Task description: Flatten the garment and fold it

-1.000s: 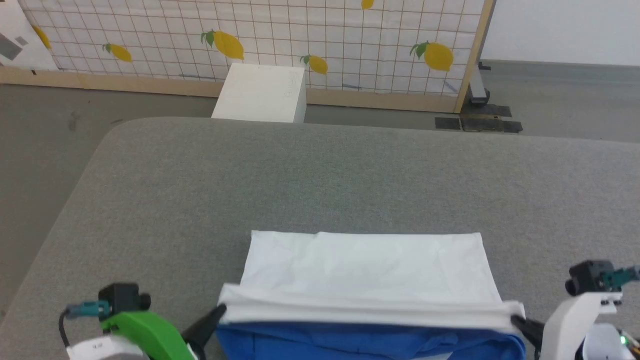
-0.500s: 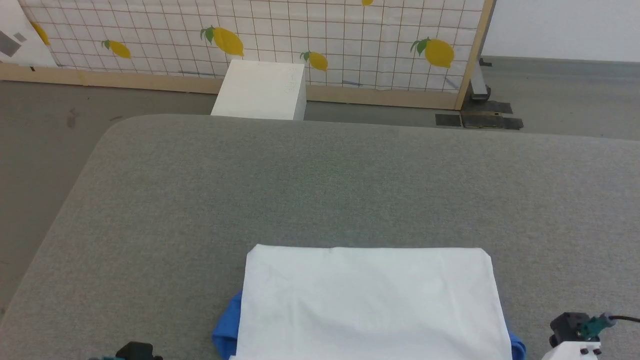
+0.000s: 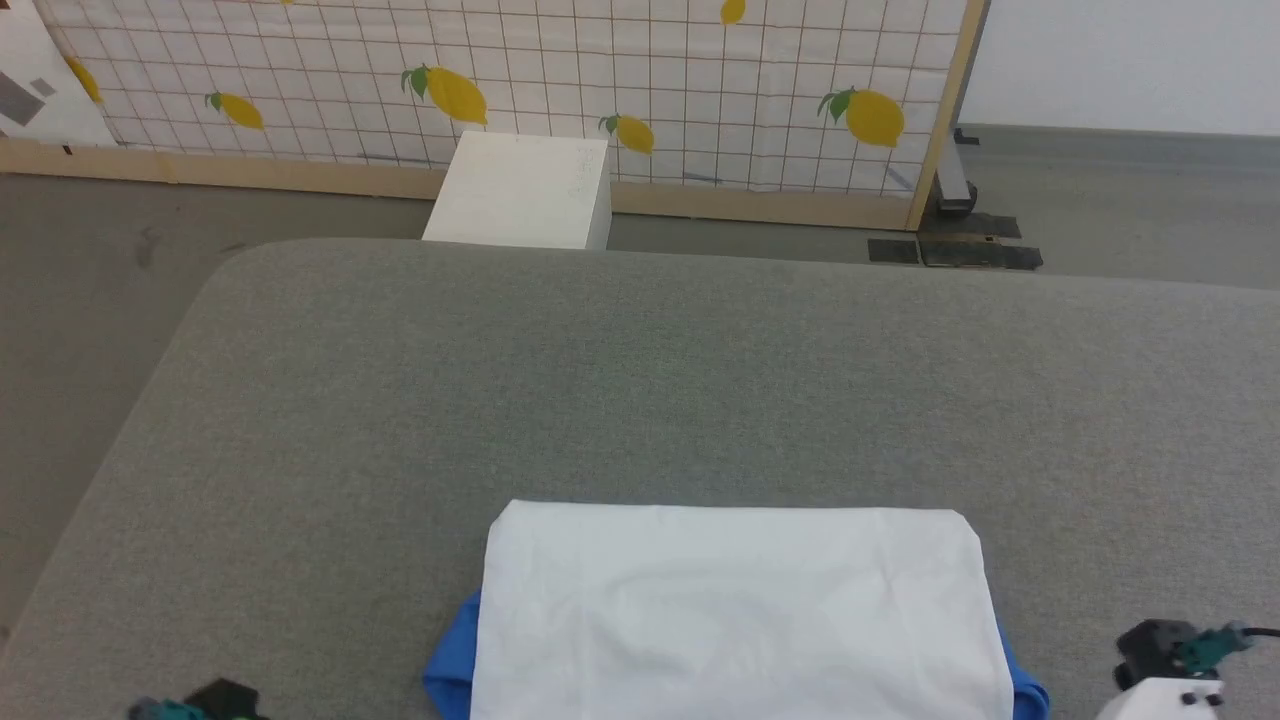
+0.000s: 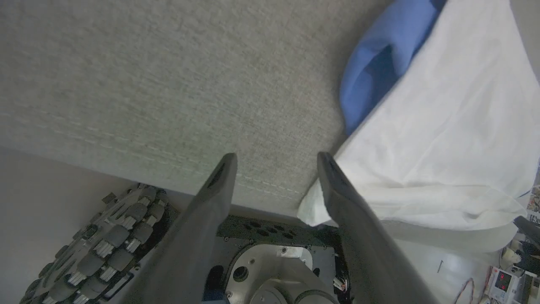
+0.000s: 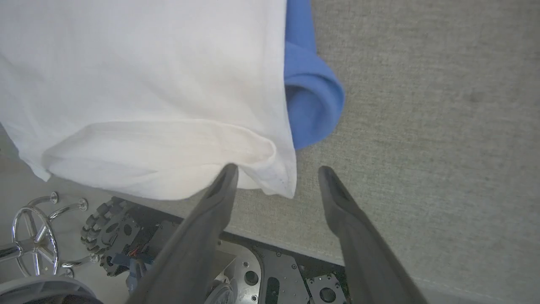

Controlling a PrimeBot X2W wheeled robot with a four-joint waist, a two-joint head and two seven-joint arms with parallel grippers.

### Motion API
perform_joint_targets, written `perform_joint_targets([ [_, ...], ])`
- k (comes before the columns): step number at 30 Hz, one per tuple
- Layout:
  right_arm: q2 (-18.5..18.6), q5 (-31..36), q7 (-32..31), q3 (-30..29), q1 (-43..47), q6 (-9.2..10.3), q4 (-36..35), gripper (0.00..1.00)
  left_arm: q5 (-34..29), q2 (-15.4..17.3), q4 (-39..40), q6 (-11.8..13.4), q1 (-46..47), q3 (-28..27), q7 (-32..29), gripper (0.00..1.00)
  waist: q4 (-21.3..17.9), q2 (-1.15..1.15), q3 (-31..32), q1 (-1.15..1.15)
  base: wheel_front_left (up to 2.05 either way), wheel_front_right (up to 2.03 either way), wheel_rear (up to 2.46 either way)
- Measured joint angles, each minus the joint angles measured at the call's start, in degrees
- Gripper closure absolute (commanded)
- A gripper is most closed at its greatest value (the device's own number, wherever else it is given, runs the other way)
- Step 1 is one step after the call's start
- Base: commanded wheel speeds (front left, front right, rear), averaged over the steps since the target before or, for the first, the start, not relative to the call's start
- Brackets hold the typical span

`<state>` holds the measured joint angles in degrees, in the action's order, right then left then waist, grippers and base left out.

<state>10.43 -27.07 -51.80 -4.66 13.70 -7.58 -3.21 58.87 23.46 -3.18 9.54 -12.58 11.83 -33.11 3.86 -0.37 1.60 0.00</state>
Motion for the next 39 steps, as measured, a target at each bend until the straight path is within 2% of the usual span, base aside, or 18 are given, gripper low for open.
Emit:
perform_joint_targets([
  [4,0.3,-2.2,-2.9,-4.3,0.6,0.00,-4.9,0.00,-1.2,2.3,4.1,1.6,1.2,-2.4,0.8,0.00,0.1,0.00,0.4,0.00,0.00,0.00,0.00],
  [6,0.3,-2.7,-3.4,-6.9,0.3,0.00,-7.0,0.00,-1.6,2.5,6.1,1.5,2.1,-4.7,4.1,0.00,0.0,0.00,0.4,0.00,0.00,0.00,0.00],
  [11,1.5,-2.7,-4.2,-10.7,-4.4,0.00,-9.2,0.00,-8.1,2.9,9.4,-2.5,6.5,-8.5,19.2,0.00,-0.2,0.00,-0.4,0.00,0.00,0.00,0.00],
  [16,4.0,-2.8,-4.1,-7.9,-9.7,0.00,-6.2,0.00,-15.3,1.7,8.6,-6.8,9.9,-8.9,33.8,0.00,-0.2,0.00,-2.2,0.00,0.00,0.00,0.00],
  [18,5.7,-3.5,-4.0,-4.9,-11.2,0.00,-3.7,0.00,-18.6,1.0,7.8,-7.9,11.4,-8.7,40.2,0.00,-0.1,0.00,-3.2,0.00,0.00,0.00,0.00],
  [21,7.5,-5.5,-3.9,-0.9,-12.4,0.01,-0.1,0.00,-21.9,-0.3,6.6,-8.6,13.0,-8.5,45.9,0.00,0.2,0.00,-4.7,0.00,0.00,0.00,0.00],
  [28,9.2,-9.5,-3.3,4.8,-14.4,0.00,6.7,0.00,-27.5,-4.5,6.6,-10.5,15.1,-11.1,47.7,0.00,1.3,0.00,-8.0,0.00,0.00,0.00,0.00],
  [39,9.0,-13.0,1.0,13.7,-19.4,0.01,11.0,0.00,-31.8,-9.9,5.9,-14.2,15.2,-15.1,47.8,0.00,2.1,0.00,-11.0,0.00,0.00,0.00,0.00],
])
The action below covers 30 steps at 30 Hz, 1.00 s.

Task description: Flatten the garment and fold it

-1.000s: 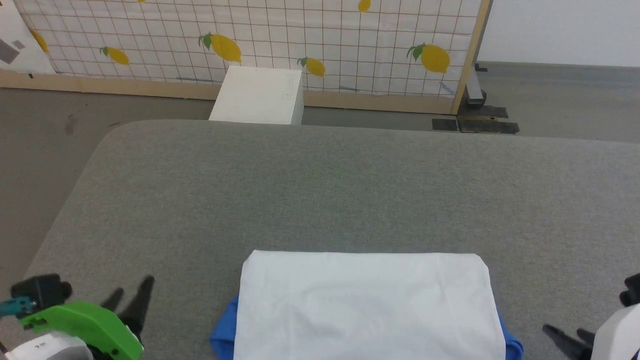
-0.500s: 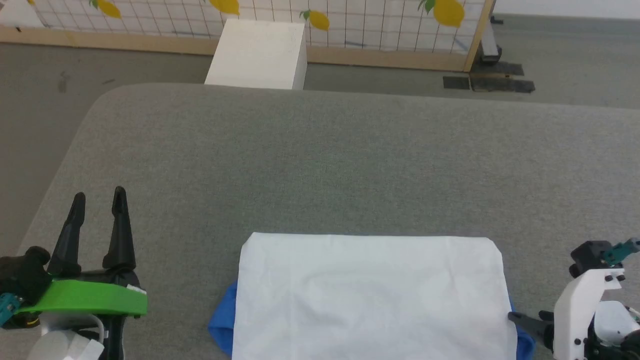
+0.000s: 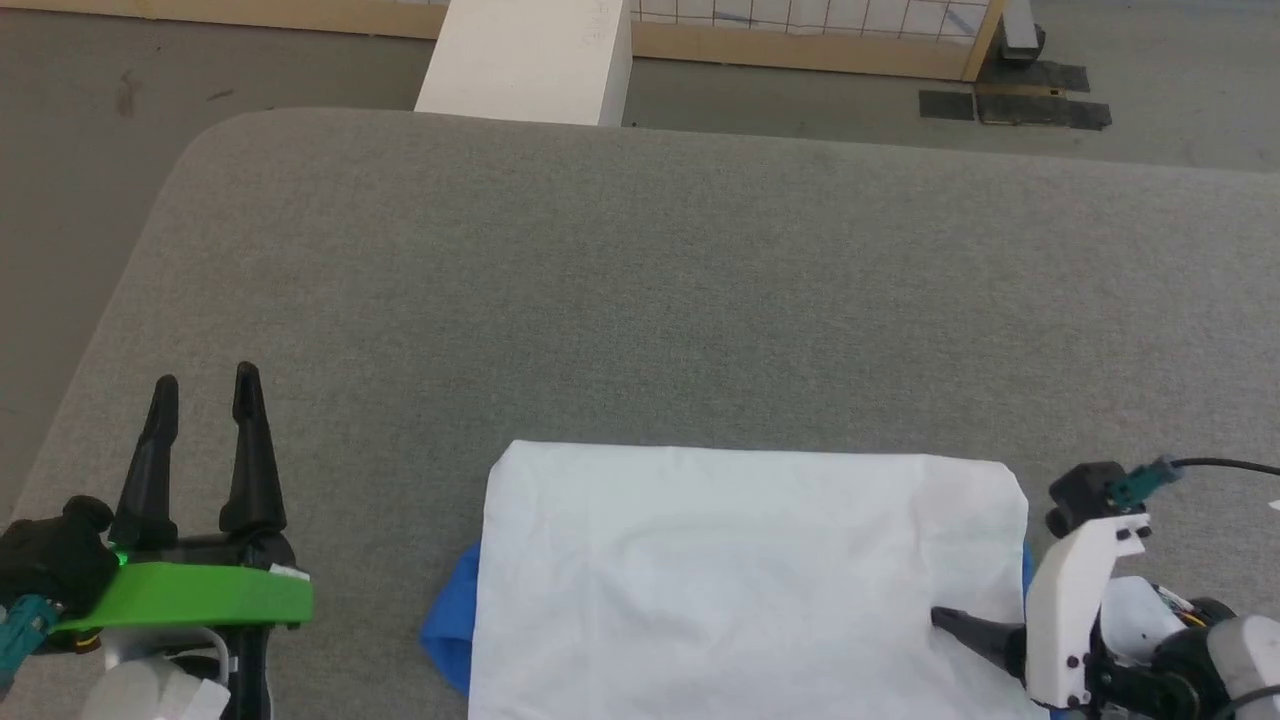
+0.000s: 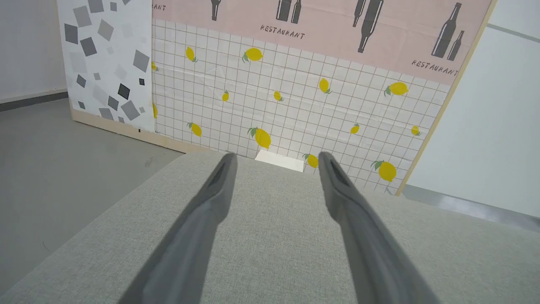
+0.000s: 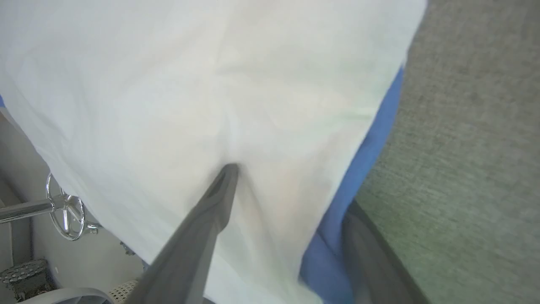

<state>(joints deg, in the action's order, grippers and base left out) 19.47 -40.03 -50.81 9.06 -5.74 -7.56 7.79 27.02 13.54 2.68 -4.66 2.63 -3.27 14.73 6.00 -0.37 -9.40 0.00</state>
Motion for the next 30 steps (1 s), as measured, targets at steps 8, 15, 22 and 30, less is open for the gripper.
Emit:
perform_joint_targets([
  [8,1.2,-1.0,2.3,3.6,-2.8,-0.03,3.7,0.59,-1.0,-1.6,-1.5,-1.3,0.1,-0.6,0.0,0.00,0.3,0.00,-0.4,0.00,0.00,0.00,0.00],
  [15,1.3,-1.2,3.3,3.6,-3.9,-0.04,6.5,1.00,-1.9,-2.5,-2.0,-1.9,0.1,-1.3,0.0,0.00,0.1,0.00,0.4,0.00,0.00,0.00,0.00],
  [22,0.0,-1.4,6.0,-0.3,-3.9,-0.20,8.0,1.00,-2.8,-3.1,-2.2,-2.3,0.1,-1.3,0.0,0.00,-0.3,0.00,0.9,0.00,0.00,0.00,0.00],
  [30,3.6,2.6,4.8,-9.9,-4.2,-0.21,10.3,1.00,-2.9,-3.5,-2.3,-2.4,0.1,-1.3,0.0,0.00,-0.6,0.00,1.3,0.00,0.00,0.00,0.00],
])
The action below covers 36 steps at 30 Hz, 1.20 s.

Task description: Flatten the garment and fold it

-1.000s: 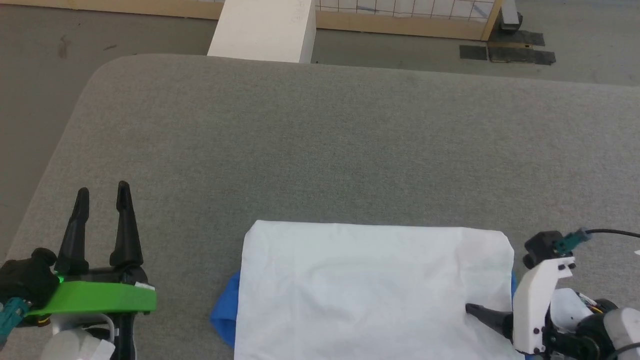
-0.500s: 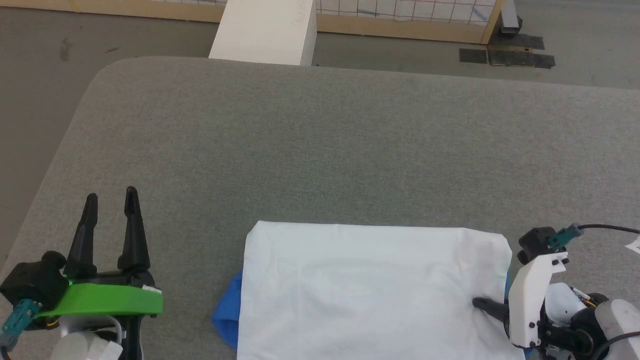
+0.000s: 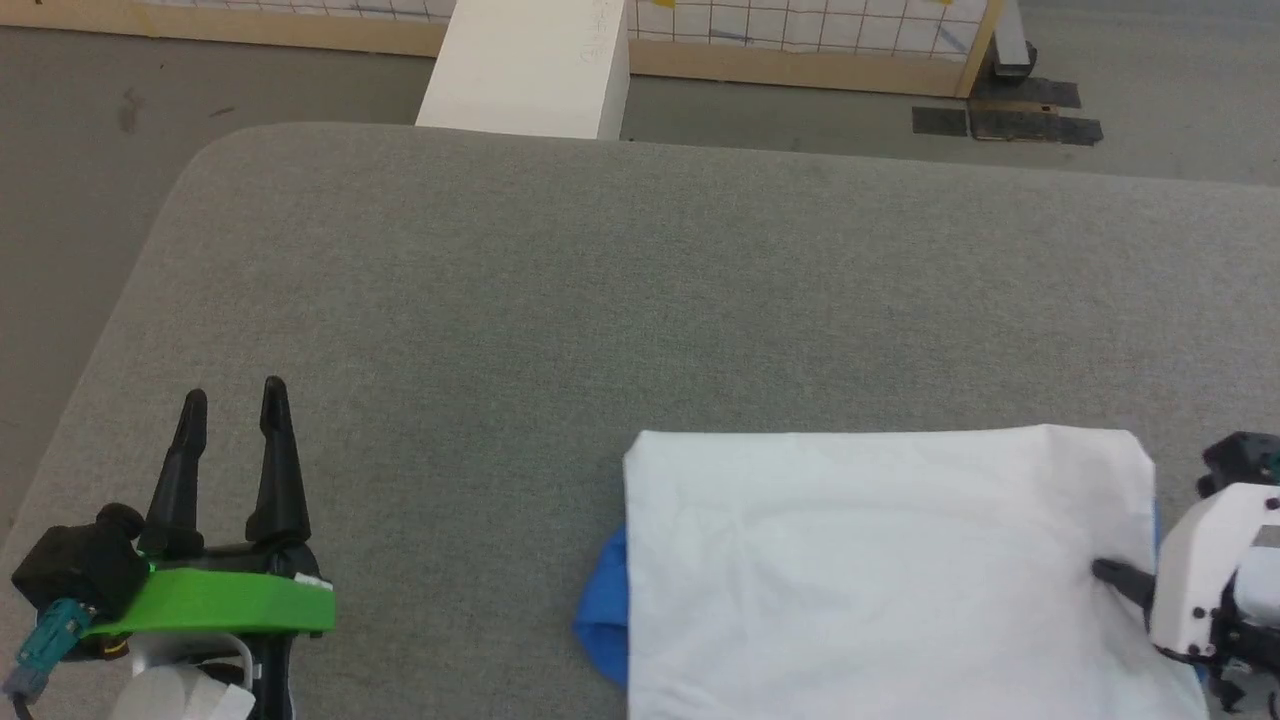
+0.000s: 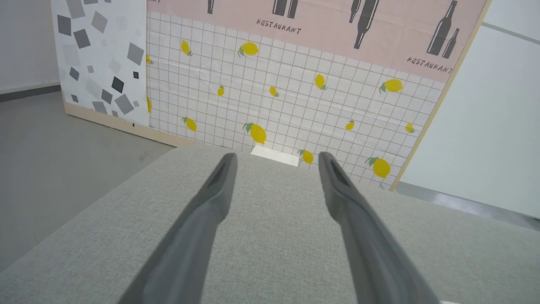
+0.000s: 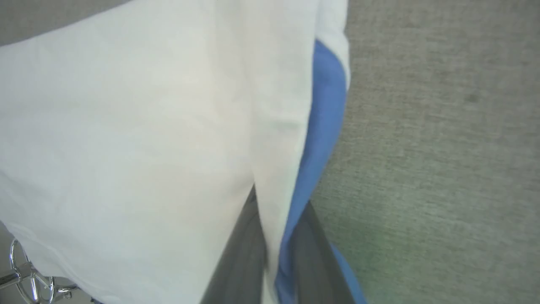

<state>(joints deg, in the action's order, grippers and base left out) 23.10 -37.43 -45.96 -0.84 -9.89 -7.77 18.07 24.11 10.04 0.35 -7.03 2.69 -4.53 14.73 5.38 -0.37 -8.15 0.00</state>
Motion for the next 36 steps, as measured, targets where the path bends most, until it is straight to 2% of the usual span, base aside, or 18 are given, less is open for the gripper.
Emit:
perform_joint_targets([
  [7,1.1,8.5,-2.7,-11.4,0.0,0.13,3.3,1.00,0.0,-0.2,-0.3,0.0,0.0,0.3,0.0,0.00,-0.2,0.00,-0.2,0.00,0.00,0.00,0.00],
  [10,-0.1,14.3,-4.2,-16.2,-0.1,0.14,4.0,1.00,0.0,-0.3,-0.5,0.0,0.0,0.5,0.0,0.00,-0.4,0.00,-0.2,0.00,0.00,0.00,0.00],
  [13,-2.2,18.5,-5.8,-18.4,-0.8,0.16,3.3,1.00,0.0,-0.4,-0.8,0.0,0.0,0.5,0.0,0.00,-0.7,0.00,-0.1,0.00,0.00,0.00,0.00],
  [18,-2.7,23.6,-10.7,-15.0,-0.9,0.19,-1.8,1.00,0.0,-0.4,-1.3,-0.1,-0.2,0.7,0.0,0.00,-1.1,0.00,0.6,0.00,0.00,0.00,0.00],
  [22,-2.4,24.1,-18.2,-10.4,-0.8,0.19,-9.6,1.00,0.0,-0.5,-1.6,-0.1,-0.4,0.8,0.0,0.00,-1.6,0.00,1.5,0.00,0.00,0.00,0.00],
  [25,-2.3,22.6,-23.4,-6.4,-0.6,0.19,-16.5,1.00,0.0,-0.6,-1.8,-0.1,-0.4,1.1,0.0,0.00,-1.9,0.00,2.1,0.00,0.00,0.00,0.00],
  [30,-3.0,19.0,-28.6,-0.8,-0.6,0.19,-24.2,1.00,0.0,-0.8,-1.8,-0.1,-0.4,1.4,0.0,0.00,-1.9,0.00,2.5,0.00,0.00,0.00,0.00],
  [34,-5.4,16.9,-29.8,4.0,-0.6,0.19,-26.0,1.00,0.0,-0.8,-1.8,-0.1,-0.4,1.6,0.0,0.00,-1.6,0.00,2.2,0.00,0.00,0.00,0.00],
  [36,-7.8,16.2,-29.1,7.5,-0.9,0.19,-25.3,1.00,0.1,-0.9,-1.8,-0.1,-0.4,1.7,0.0,0.00,-1.1,0.00,1.9,0.00,0.00,0.00,0.00],
])
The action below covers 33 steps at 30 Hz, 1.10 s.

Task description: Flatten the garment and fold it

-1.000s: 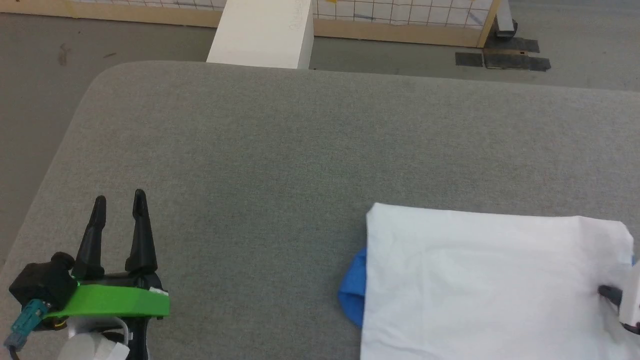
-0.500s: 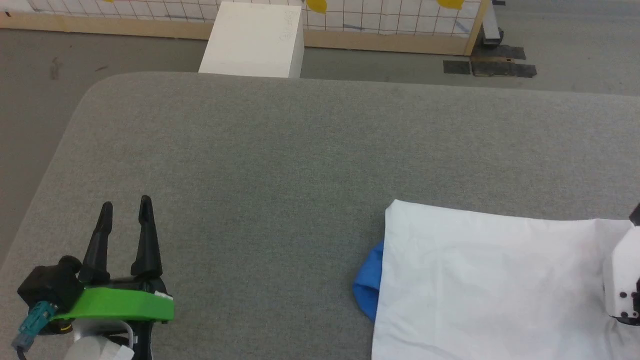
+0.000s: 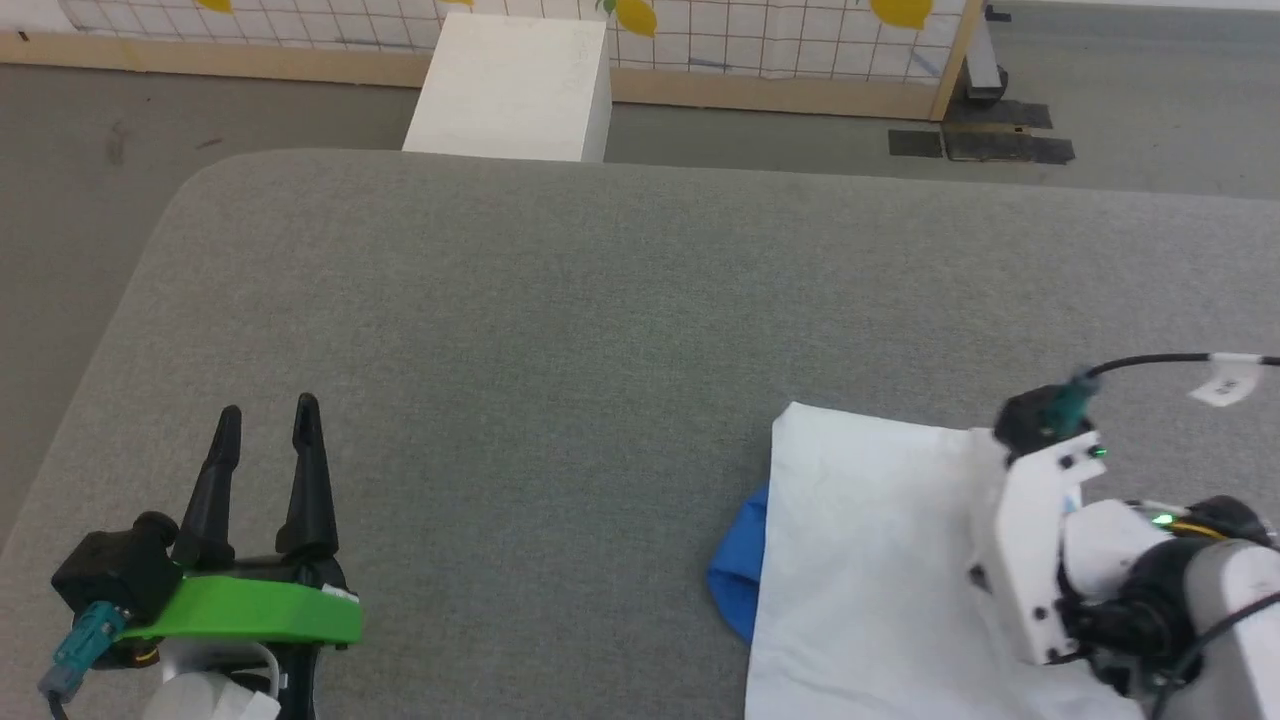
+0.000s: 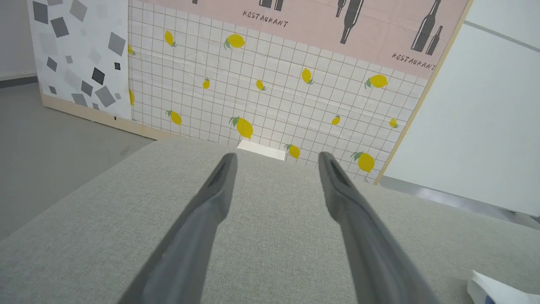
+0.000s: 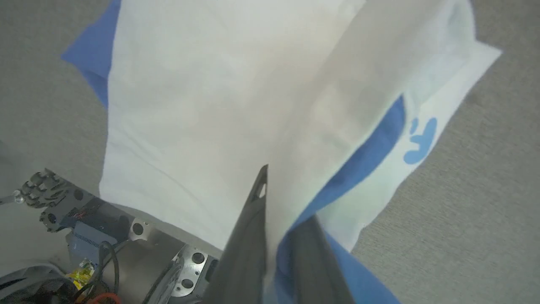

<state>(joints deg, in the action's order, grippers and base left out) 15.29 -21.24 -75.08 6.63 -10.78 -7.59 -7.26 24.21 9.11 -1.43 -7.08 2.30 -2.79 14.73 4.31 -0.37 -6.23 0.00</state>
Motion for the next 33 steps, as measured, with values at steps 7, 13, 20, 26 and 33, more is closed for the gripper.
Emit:
perform_joint_targets([
  [7,-4.8,-0.2,5.7,6.2,-4.2,0.01,6.5,1.00,0.1,-0.1,-0.2,0.0,0.0,0.5,0.0,0.00,1.4,0.00,-0.8,0.00,0.00,0.00,0.00],
  [13,-7.5,0.1,10.5,10.3,-8.0,0.01,12.2,1.00,0.4,-0.2,-0.4,0.0,0.1,1.1,0.0,0.00,2.5,0.00,-1.6,0.00,0.00,0.00,0.00],
  [20,-9.1,1.0,14.9,12.7,-11.4,0.01,18.9,1.00,0.5,-0.2,-0.6,0.0,0.1,1.5,0.0,0.00,3.4,0.00,-2.6,0.00,0.00,0.00,0.00],
  [26,-10.0,2.2,18.1,13.6,-12.7,0.01,24.7,1.00,0.5,-0.4,-0.9,0.0,0.3,1.9,0.0,0.00,4.0,0.00,-3.4,0.00,0.00,0.00,0.00],
  [33,-10.8,2.4,22.5,14.7,-13.0,0.01,27.5,0.00,0.6,-0.4,-1.3,0.0,0.4,1.9,0.0,0.00,3.8,0.00,-3.0,0.00,0.00,0.00,0.00],
])
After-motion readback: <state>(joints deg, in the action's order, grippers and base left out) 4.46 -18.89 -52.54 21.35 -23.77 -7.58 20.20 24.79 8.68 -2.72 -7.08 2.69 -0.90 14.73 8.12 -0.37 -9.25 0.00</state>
